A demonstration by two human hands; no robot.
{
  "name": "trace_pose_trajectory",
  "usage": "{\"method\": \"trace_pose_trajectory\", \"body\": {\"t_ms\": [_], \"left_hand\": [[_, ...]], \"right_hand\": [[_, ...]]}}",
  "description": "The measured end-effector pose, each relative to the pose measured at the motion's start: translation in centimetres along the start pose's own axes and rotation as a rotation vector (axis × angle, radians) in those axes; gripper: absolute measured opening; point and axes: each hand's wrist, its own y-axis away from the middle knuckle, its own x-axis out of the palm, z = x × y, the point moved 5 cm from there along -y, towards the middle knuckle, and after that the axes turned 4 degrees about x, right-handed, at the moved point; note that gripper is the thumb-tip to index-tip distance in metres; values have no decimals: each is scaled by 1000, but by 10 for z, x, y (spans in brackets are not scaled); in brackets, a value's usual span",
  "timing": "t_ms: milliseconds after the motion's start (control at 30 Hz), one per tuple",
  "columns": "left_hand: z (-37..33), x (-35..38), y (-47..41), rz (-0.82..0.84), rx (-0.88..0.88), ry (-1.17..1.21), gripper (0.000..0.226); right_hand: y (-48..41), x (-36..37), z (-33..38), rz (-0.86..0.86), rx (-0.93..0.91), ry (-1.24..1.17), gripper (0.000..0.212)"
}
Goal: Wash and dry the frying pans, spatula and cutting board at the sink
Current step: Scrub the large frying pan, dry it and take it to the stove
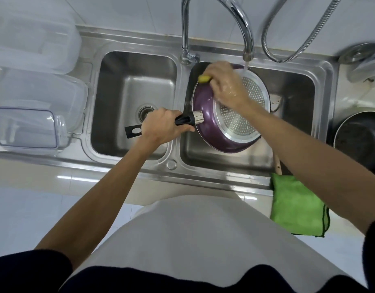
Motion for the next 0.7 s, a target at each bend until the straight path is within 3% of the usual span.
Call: {"method": "trace_pose_trajectory", "body": {"t_ms": [100,133,267,467,567,700], "left_hand": [[0,0,1,27,-5,-38,62],[0,-1,0,29,-7,-43,64],[-2,-4,-4,3,-14,-36,73],[-6,-3,-8,8,-30,-35,67],[-7,-4,-9,5,-63,-5,69],[-6,-2,-13,16,-93,61,72]], "right_hand": [[-9,-21,-40,-57,315,-26,39],[-7,-19,-34,-62,280,-42,38],[23,11,23,95,-146,-116,32],[9,-12,-2,62,223,108,49],[42,4,36,111,76,141,53],[107,25,51,41,-51,232,54]]}}
